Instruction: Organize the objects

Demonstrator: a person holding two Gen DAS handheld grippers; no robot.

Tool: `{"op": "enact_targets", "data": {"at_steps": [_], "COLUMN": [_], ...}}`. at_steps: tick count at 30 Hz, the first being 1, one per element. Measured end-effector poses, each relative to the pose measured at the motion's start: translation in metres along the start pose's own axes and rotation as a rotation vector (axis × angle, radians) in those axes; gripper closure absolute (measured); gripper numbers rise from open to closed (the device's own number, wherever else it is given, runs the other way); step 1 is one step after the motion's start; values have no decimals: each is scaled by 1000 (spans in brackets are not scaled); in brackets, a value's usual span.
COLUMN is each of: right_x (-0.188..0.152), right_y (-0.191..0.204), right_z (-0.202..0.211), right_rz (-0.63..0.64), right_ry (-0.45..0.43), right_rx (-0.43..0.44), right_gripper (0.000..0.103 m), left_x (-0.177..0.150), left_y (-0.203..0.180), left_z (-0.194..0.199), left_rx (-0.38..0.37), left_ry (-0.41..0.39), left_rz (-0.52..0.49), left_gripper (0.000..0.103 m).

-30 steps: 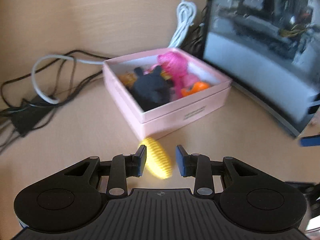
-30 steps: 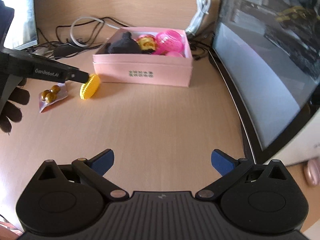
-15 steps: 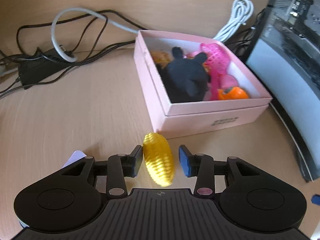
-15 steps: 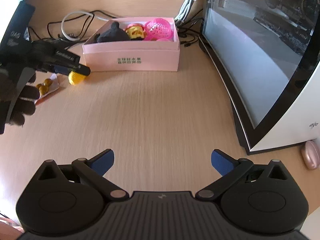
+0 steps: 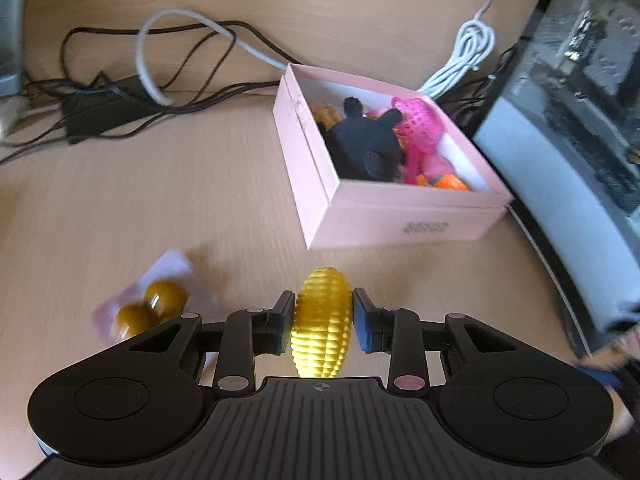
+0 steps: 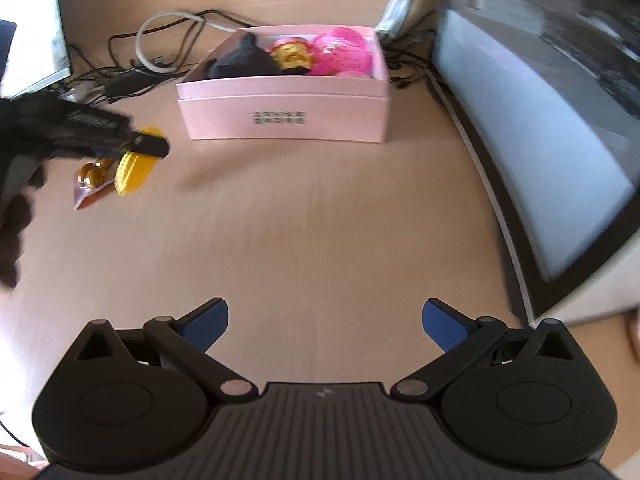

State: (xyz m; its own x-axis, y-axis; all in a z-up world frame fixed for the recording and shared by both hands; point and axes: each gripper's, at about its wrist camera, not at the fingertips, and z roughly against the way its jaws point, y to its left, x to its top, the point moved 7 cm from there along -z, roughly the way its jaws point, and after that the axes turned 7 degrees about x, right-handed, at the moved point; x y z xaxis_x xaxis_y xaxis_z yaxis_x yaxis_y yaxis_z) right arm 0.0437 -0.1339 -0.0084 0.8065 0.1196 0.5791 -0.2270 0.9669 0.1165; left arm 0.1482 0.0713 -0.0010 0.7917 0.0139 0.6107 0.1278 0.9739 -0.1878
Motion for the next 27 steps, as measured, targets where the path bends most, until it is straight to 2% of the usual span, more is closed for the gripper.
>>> {"op": "enact_targets", "data": {"at_steps": [5,14,19,22,23,24,27], "right_x": [21,68,86,91,92,92,89], "right_y": [35,127,181,205,210,214,223], "right_z": [-22,-67,-92,-108,-113,-118,-116], "right_rz": [119,326,400,396,390,388,425], "right_ry": [4,-7,-3,-6,-2,7,-1], "right_rx": [68,226,314,327,329,329,321], "right_gripper": [0,0,0,1,3,14,28], "left_x": [-29,-80,-106,-122,-127,-132,-141], "left_y": [33,118,143,152,156,158,166], "left_z": [50,137,170,183,188,191,197], "left_rx": [-5,176,241,261,264,267,274], "left_ry": [-9,-77,-102,-109,-111,-111,-110], "left_rz": [113,387,468,511,525,536,561], "left_gripper": [68,68,68,68,68,68,68]}}
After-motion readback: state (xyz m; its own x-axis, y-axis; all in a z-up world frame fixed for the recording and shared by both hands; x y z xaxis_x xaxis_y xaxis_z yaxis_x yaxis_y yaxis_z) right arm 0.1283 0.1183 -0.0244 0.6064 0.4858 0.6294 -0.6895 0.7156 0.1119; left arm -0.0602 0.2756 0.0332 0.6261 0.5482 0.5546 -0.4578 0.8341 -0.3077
